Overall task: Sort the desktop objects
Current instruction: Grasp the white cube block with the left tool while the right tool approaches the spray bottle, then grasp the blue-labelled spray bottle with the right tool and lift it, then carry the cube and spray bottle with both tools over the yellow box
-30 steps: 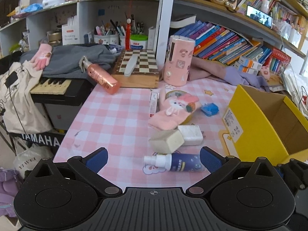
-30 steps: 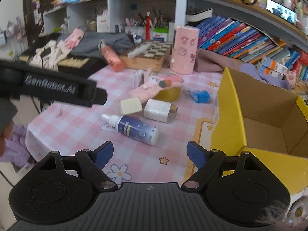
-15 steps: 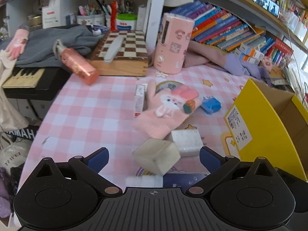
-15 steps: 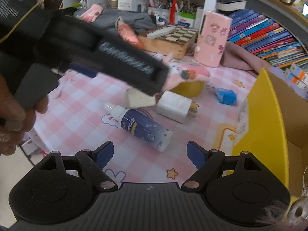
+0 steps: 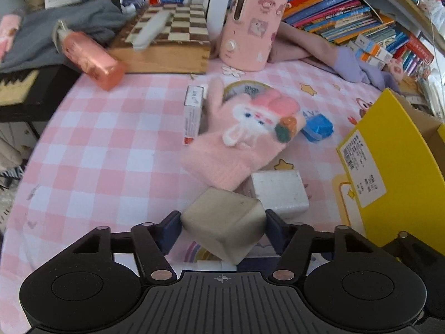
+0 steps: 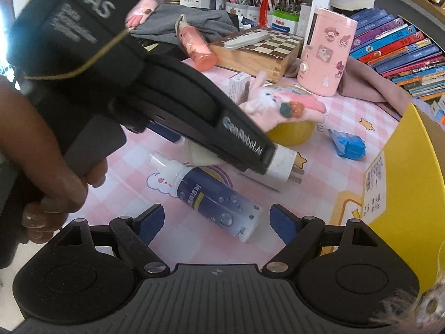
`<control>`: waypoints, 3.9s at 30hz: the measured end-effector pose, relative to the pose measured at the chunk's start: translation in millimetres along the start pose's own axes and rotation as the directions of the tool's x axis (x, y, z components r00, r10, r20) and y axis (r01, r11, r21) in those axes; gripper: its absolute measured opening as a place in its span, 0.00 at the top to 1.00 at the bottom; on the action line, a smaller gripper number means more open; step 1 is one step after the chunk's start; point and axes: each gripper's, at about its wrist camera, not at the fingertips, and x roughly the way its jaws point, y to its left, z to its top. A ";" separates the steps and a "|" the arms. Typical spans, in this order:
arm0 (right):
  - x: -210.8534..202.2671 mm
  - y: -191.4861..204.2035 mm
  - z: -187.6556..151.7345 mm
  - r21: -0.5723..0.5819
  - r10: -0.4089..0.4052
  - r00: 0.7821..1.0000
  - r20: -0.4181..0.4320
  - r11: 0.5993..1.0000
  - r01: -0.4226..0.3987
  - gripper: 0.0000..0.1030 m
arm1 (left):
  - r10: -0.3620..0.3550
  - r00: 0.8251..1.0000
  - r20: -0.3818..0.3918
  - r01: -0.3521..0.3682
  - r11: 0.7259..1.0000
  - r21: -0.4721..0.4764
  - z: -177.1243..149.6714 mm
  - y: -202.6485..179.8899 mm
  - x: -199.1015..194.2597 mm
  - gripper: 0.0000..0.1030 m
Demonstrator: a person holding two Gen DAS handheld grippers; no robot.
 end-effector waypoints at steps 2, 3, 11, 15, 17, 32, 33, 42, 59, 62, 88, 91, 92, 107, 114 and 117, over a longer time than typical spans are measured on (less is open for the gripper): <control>1.5 1.2 2.1 -0.009 -0.007 1.000 0.001 1.000 0.007 0.19 | -0.003 1.000 0.017 0.003 1.000 -0.002 1.1 2.4 -5.7 0.50; 2.6 1.4 3.1 -0.013 -0.004 1.000 -0.001 1.000 0.004 0.19 | 0.004 0.999 0.033 -0.004 1.000 -0.009 0.8 5.5 -10.6 0.52; 17.4 1.0 10.2 -0.068 -0.010 0.999 -0.031 0.998 0.008 0.23 | 0.049 0.995 0.090 -0.039 0.993 -0.110 -3.9 41.4 -45.0 0.56; 27.6 -5.6 15.3 -0.086 -0.008 0.999 -0.053 0.996 0.004 0.25 | 0.059 0.993 0.101 -0.045 0.990 -0.134 -7.3 46.3 -53.6 0.56; 32.0 -8.6 18.3 -0.094 0.005 0.998 -0.062 0.995 -0.011 0.28 | 0.063 0.992 0.107 -0.049 0.990 -0.134 -8.0 45.1 -55.9 0.56; 13.3 -5.4 7.5 -0.119 0.054 0.990 -0.128 0.990 -0.069 0.70 | 0.065 0.989 0.133 -0.044 0.987 -0.156 -12.9 50.4 -70.3 0.56; 15.2 -6.3 9.6 -0.109 0.063 0.990 -0.127 0.991 -0.077 0.70 | 0.064 0.989 0.133 -0.043 0.987 -0.158 -13.9 50.2 -70.6 0.56; 12.6 -21.2 9.6 0.055 0.111 0.987 -0.119 0.993 -0.106 0.71 | 0.061 0.983 0.173 -0.037 0.989 -0.141 -23.7 41.4 -90.2 0.57; -71.5 -15.3 1.3 0.179 0.036 0.998 0.055 0.983 -0.046 0.71 | 0.000 0.964 0.265 0.040 0.989 -0.144 -65.1 22.0 -138.9 0.57; -87.6 -17.6 -4.9 0.217 0.014 0.997 0.081 0.976 -0.031 0.71 | -0.020 0.960 0.279 0.062 0.988 -0.144 -75.3 17.7 -148.9 0.57; -197.9 24.9 -99.9 0.345 -0.092 0.990 0.107 0.937 0.050 0.71 | -0.186 0.933 0.307 0.220 0.973 -0.077 -177.1 -26.7 -218.1 0.58; -206.4 26.4 -106.3 0.367 -0.102 0.989 0.108 0.928 0.056 0.71 | -0.205 0.932 0.297 0.232 0.971 -0.058 -184.4 -33.4 -221.5 0.58; -208.2 27.1 -108.5 0.371 -0.105 0.989 0.107 0.927 0.058 0.71 | -0.211 0.932 0.294 0.236 0.970 -0.055 -186.6 -35.0 -222.2 0.58; -240.1 38.1 -147.1 0.425 -0.148 0.987 0.061 0.898 0.109 0.71 | -0.313 0.925 0.217 0.313 0.949 0.035 -205.5 -63.8 -222.7 0.58; -248.6 37.1 -160.3 0.453 -0.185 0.982 0.039 0.879 0.148 0.71 | -0.338 0.917 0.214 0.335 0.941 0.049 -209.5 -71.2 -220.5 0.58; -252.4 36.7 -164.4 0.459 -0.200 0.979 0.030 0.873 0.165 0.71 | -0.353 0.913 0.204 0.350 0.935 0.055 -208.3 -74.3 -218.5 0.58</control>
